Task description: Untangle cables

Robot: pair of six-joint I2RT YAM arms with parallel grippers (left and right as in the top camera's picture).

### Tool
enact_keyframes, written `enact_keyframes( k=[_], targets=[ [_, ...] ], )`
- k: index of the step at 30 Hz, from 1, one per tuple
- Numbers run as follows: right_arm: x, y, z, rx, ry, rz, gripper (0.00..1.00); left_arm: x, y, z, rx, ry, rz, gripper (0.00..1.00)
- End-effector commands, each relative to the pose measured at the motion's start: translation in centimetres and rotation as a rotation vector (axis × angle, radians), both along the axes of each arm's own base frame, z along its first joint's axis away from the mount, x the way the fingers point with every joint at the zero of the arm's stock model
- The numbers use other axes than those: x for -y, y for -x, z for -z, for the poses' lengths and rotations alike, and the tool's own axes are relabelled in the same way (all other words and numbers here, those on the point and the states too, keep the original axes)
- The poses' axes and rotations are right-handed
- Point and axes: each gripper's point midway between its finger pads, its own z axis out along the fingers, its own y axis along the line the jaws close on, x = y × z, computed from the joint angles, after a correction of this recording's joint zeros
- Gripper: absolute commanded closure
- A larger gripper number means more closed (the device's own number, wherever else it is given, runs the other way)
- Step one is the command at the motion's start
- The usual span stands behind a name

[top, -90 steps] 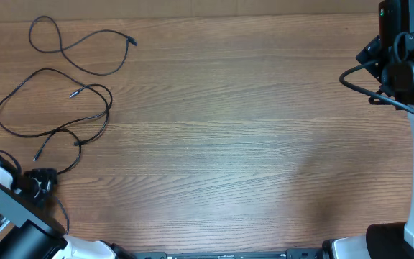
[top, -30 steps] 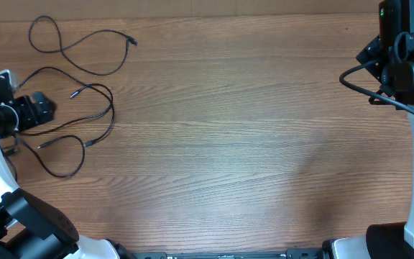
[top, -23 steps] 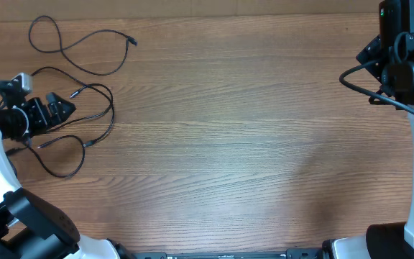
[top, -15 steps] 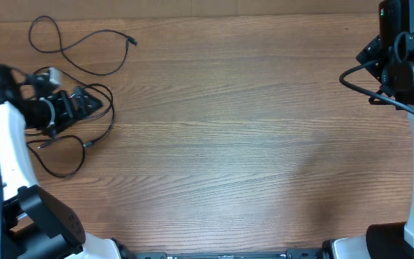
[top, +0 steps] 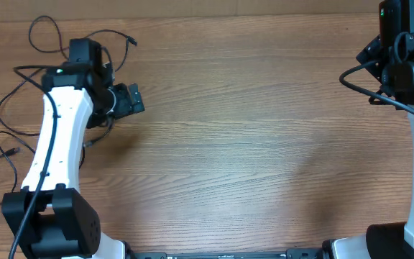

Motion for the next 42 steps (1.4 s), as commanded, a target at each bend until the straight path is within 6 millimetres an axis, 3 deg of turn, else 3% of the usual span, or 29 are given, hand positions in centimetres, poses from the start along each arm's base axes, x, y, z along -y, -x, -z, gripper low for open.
enact_keyframes(
  k=[1, 2, 4, 5, 8, 10, 13, 15, 17, 20, 23, 27, 31, 34, 38, 42],
  targets=[
    [0.1, 0.0, 0.0, -0.004, 0.009, -0.004, 0.0, 0.3, 0.2, -0.7, 0.001, -0.012, -0.047, 0.0],
    [0.1, 0.0, 0.0, -0.004, 0.009, -0.004, 0.0, 0.5, 0.9, -0.5, -0.032, -0.004, -0.077, 0.0],
    [0.1, 0.0, 0.0, -0.004, 0.009, -0.003, 0.0, 0.6, 1.7, -0.1, -0.066, -0.006, -0.107, 0.09],
    [0.1, 0.0, 0.0, -0.004, 0.009, -0.004, 0.0, 0.2, 2.0, 0.3, -0.082, -0.03, -0.132, 0.21],
    [0.1, 0.0, 0.0, -0.004, 0.009, -0.003, 0.0, -1.8, 3.1, 1.5, -0.119, -0.131, -0.244, 0.27],
    [0.1, 0.0, 0.0, -0.004, 0.009, -0.004, 0.0, -3.0, 3.9, 2.5, -0.141, -0.195, -0.315, 0.38],
    [0.1, 0.0, 0.0, -0.004, 0.009, -0.004, 0.0, -3.3, 4.0, 4.4, -0.134, -0.214, -0.309, 0.7],
    [0.1, 0.0, 0.0, -0.004, 0.009, -0.004, 0.0, -3.9, 4.0, 5.1, -0.123, -0.244, -0.325, 0.78],
    [0.1, 0.0, 0.0, -0.004, 0.009, -0.003, 0.0, -5.7, 3.9, 5.3, -0.093, -0.333, -0.39, 0.8],
    [0.1, 0.0, 0.0, -0.004, 0.009, -0.003, 0.0, -7.4, 3.4, 5.1, -0.061, -0.351, -0.448, 0.96],
    [0.1, 0.0, 0.0, -0.004, 0.009, -0.004, 0.0, -8.8, 3.7, 5.2, -0.071, -0.329, -0.495, 0.96],
    [0.1, 0.0, 0.0, -0.004, 0.009, -0.004, 0.0, -14.1, 5.1, 5.2, -0.075, -0.369, -0.646, 0.96],
    [0.1, 0.0, 0.0, -0.004, 0.009, -0.004, 0.0, -17.5, 7.0, 6.2, -0.102, -0.364, -0.756, 0.96],
    [0.1, 0.0, 0.0, -0.004, 0.009, -0.003, 0.0, -17.9, 7.4, 7.5, -0.104, -0.312, -0.756, 0.96],
    [0.1, 0.0, 0.0, -0.004, 0.009, -0.004, 0.0, -16.3, 7.4, 9.9, -0.115, -0.253, -0.617, 0.96],
    [0.1, 0.0, 0.0, -0.004, 0.01, -0.003, 0.0, -16.0, 8.0, 11.2, -0.121, -0.256, -0.614, 0.96]
  ],
)
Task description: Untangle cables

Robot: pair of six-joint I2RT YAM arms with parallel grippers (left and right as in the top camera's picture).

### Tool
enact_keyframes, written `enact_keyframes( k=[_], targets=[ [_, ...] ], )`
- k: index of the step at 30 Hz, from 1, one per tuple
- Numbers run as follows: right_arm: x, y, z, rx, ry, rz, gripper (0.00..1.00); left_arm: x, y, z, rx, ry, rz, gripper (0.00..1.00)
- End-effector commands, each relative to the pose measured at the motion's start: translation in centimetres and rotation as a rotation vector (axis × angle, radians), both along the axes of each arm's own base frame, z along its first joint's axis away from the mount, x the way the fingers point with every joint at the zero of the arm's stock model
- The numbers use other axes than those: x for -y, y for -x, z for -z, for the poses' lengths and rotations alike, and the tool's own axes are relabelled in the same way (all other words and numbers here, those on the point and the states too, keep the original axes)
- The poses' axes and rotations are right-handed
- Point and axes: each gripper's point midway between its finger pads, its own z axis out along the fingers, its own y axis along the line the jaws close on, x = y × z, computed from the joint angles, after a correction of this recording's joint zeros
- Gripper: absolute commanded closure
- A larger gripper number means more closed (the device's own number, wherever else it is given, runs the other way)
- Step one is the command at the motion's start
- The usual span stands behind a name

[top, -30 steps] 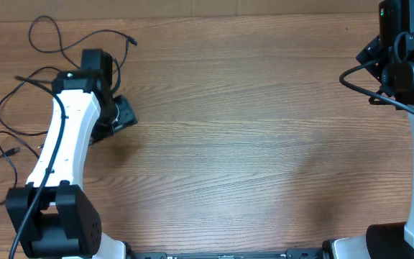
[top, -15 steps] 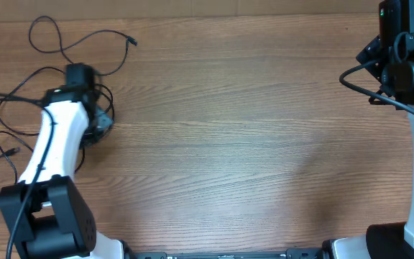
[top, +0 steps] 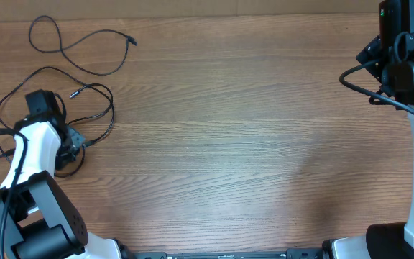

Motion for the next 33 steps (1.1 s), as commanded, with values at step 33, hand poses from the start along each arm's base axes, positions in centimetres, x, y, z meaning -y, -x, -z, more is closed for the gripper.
enact_keyframes(
  k=[33],
  targets=[
    [0.1, 0.0, 0.0, -0.004, 0.009, -0.003, 0.0, 5.3, 9.5, 5.0, -0.196, 0.149, -0.46, 0.96]
  ],
)
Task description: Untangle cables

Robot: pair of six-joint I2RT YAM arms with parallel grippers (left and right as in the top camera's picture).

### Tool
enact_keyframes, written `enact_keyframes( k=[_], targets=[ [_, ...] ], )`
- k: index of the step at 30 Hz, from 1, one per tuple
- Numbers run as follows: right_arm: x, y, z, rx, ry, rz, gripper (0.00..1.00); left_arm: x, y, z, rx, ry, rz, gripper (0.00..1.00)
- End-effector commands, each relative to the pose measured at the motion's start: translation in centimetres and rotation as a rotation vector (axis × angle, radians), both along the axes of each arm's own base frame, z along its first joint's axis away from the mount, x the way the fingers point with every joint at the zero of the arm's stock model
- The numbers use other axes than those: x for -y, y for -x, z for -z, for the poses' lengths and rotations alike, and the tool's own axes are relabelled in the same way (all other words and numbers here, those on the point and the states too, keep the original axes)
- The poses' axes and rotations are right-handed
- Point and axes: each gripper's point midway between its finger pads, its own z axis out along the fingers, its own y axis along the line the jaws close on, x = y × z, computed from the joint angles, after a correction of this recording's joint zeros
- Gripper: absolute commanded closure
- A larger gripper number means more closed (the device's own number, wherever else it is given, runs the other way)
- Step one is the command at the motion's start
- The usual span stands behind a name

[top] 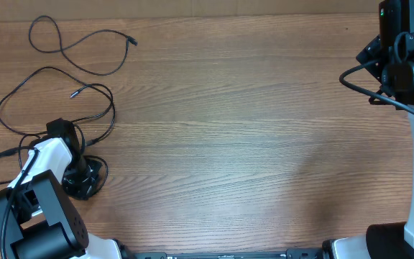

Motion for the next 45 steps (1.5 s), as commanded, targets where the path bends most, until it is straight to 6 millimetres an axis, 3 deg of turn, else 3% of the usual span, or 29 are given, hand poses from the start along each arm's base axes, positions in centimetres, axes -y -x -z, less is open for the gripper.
enact_keyframes(
  k=[1, 8, 13, 16, 20, 21, 22, 23, 24, 26, 28, 34, 38, 40, 45],
  targets=[
    [0.1, 0.0, 0.0, -0.004, 0.009, -0.003, 0.0, 0.0, 1.0, 0.3, -0.038, -0.035, -0.103, 0.96],
    [0.1, 0.0, 0.0, -0.004, 0.009, -0.004, 0.0, 0.8, 2.9, -0.2, -0.11, -0.024, -0.176, 0.96],
    [0.1, 0.0, 0.0, -0.004, 0.009, -0.004, 0.0, 0.8, 2.8, -0.3, -0.105, -0.029, -0.185, 0.96],
    [0.1, 0.0, 0.0, -0.004, 0.009, -0.004, 0.0, 0.0, 1.3, -1.4, -0.041, -0.043, -0.086, 0.96],
    [0.1, 0.0, 0.0, -0.004, 0.009, -0.004, 0.0, -0.7, -0.4, -3.9, 0.057, -0.073, -0.077, 0.95],
    [0.1, 0.0, 0.0, -0.004, 0.009, -0.004, 0.0, -0.7, -1.1, -4.7, 0.099, -0.073, -0.079, 0.9],
    [0.1, 0.0, 0.0, -0.004, 0.009, -0.003, 0.0, -0.5, -1.8, -5.3, 0.137, -0.062, -0.081, 0.72],
    [0.1, 0.0, 0.0, -0.004, 0.009, -0.003, 0.0, 0.0, -2.6, -6.0, 0.186, -0.031, -0.084, 0.22],
    [0.1, 0.0, 0.0, -0.004, 0.009, -0.004, 0.0, 0.5, -3.3, -6.4, 0.223, -0.001, -0.075, 0.0],
    [0.1, 0.0, 0.0, -0.004, 0.009, -0.003, 0.0, 1.2, -5.3, -7.3, 0.32, 0.053, 0.048, 0.0],
    [0.1, 0.0, 0.0, -0.004, 0.009, -0.003, 0.0, 2.3, -7.8, -8.8, 0.444, 0.102, 0.281, 0.0],
    [0.1, 0.0, 0.0, -0.004, 0.009, -0.004, 0.0, 2.4, -9.9, -12.7, 0.565, 0.027, 0.412, 0.01],
    [0.1, 0.0, 0.0, -0.004, 0.009, -0.004, 0.0, 6.5, -10.5, -13.0, 0.601, 0.125, 0.677, 0.0],
    [0.1, 0.0, 0.0, -0.004, 0.009, -0.004, 0.0, 10.1, -10.8, -13.0, 0.6, 0.17, 0.812, 0.0],
    [0.1, 0.0, 0.0, -0.004, 0.009, -0.004, 0.0, 15.8, -11.2, -13.2, 0.611, 0.198, 1.016, 0.0]
  ],
)
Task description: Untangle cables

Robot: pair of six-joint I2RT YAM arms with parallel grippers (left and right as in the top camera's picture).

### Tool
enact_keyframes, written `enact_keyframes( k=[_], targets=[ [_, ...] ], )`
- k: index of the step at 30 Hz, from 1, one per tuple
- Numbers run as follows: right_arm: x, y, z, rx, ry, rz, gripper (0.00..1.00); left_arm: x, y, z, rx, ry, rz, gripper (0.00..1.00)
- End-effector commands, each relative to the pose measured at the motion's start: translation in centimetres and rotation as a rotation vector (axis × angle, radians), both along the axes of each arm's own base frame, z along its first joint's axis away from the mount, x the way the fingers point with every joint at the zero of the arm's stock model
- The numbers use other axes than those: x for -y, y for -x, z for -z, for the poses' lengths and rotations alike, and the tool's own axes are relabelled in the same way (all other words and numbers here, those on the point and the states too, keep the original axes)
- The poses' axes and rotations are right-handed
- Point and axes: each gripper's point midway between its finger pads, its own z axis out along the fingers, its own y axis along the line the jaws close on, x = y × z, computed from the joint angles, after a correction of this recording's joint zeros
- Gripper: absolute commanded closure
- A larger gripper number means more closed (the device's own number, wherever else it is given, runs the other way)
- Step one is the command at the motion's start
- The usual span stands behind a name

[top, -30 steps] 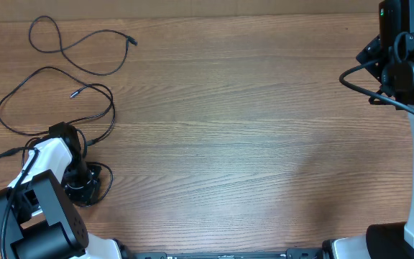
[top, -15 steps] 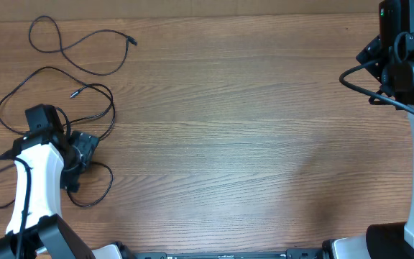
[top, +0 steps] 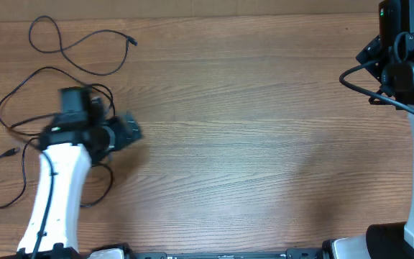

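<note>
Two thin black cables lie at the table's left. One cable (top: 85, 57) curls alone along the back left, its plug toward the right. The second cable (top: 20, 85) loops wide in front of it and runs under my left arm, with a plug end (top: 13, 152) and a slack loop (top: 106, 180) toward the front. My left gripper (top: 126, 131) hovers at the right side of this second cable, pointing right; it is blurred, and its jaws cannot be made out. The right arm (top: 401, 65) stands at the far right edge, far from both cables.
Brown wooden table (top: 264, 144). The left arm's white link (top: 52, 187) crosses over the front part of the second cable. The right arm's own black lead (top: 358, 83) hangs beside it.
My left gripper was low near the front left edge; now it is farther back and to the right. The second cable's front part now lies spread out, with a plug end showing at left.
At first my left gripper was at the back left among both cables. Then it was lower at the left, the back cable lying apart by itself. Then it sat near the front edge, and now it is beside the second cable's right side. The right arm never moved.
</note>
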Motion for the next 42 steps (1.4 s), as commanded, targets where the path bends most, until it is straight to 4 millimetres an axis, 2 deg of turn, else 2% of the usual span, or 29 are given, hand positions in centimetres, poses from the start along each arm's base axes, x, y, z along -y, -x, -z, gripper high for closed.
enact_keyframes(
  k=[1, 3, 7, 11, 13, 14, 15, 18, 19, 22, 24, 27, 32, 38, 40, 42],
  targets=[
    [0.1, 0.0, 0.0, -0.004, 0.009, -0.004, 0.0, 4.3, -0.6, -1.2, 0.067, -0.011, 0.187, 0.0],
    [0.1, 0.0, 0.0, -0.004, 0.009, -0.004, 0.0, 6.1, -0.8, -1.4, 0.091, -0.029, 0.244, 0.01],
    [-0.1, -0.1, 0.0, 0.002, 0.0, -0.008, 0.0, 7.9, -0.5, -1.4, 0.098, -0.037, 0.304, 0.0],
    [-1.8, -2.7, -0.8, 0.114, -0.092, -0.059, 0.0, 8.7, -0.2, -1.4, 0.097, -0.025, 0.327, 0.0],
    [-2.9, -3.2, -0.7, 0.129, -0.148, -0.096, 0.0, 9.2, 0.2, -1.4, 0.08, 0.012, 0.323, 0.0],
    [-3.8, -3.2, -0.3, 0.116, -0.194, -0.125, 0.0, 9.5, 0.3, -1.5, 0.073, 0.038, 0.308, 0.0],
    [-5.5, -3.0, 0.3, 0.09, -0.285, -0.182, 0.0, 10.1, 0.6, -1.6, 0.06, 0.086, 0.298, 0.01],
    [-8.5, -2.9, 0.7, 0.073, -0.431, -0.274, 0.0, 11.4, 1.2, -1.8, 0.052, 0.117, 0.34, 0.0],
    [-8.8, -2.8, 0.7, 0.067, -0.445, -0.284, 0.0, 11.9, 1.4, -1.7, 0.051, 0.115, 0.358, 0.0],
    [-7.7, -2.1, 1.2, 0.002, -0.327, -0.352, 0.0, 13.1, 2.4, -1.2, 0.04, 0.036, 0.418, 0.0],
    [-6.9, -1.5, 1.5, -0.035, -0.277, -0.353, 0.0, 13.4, 3.4, -0.5, 0.027, -0.088, 0.445, 0.0],
    [-6.9, -0.6, 2.0, -0.088, -0.263, -0.377, 0.0, 15.0, 4.7, -0.3, 0.055, -0.223, 0.532, 0.0],
    [-7.5, -0.3, 2.1, -0.107, -0.273, -0.441, 0.0, 16.0, 4.6, -0.7, 0.113, -0.305, 0.571, 0.01],
    [-7.9, 1.7, -0.2, -0.032, -0.276, -0.488, 0.0, 16.0, 4.7, -0.7, 0.112, -0.305, 0.573, 0.0],
    [-7.8, 3.5, -1.3, 0.009, -0.268, -0.499, 0.0, 16.0, 4.7, -0.7, 0.112, -0.305, 0.573, 0.0],
    [-7.7, 5.0, -1.6, 0.026, -0.27, -0.504, 0.0, 16.0, 4.7, -0.7, 0.112, -0.305, 0.572, 0.0]
  ],
)
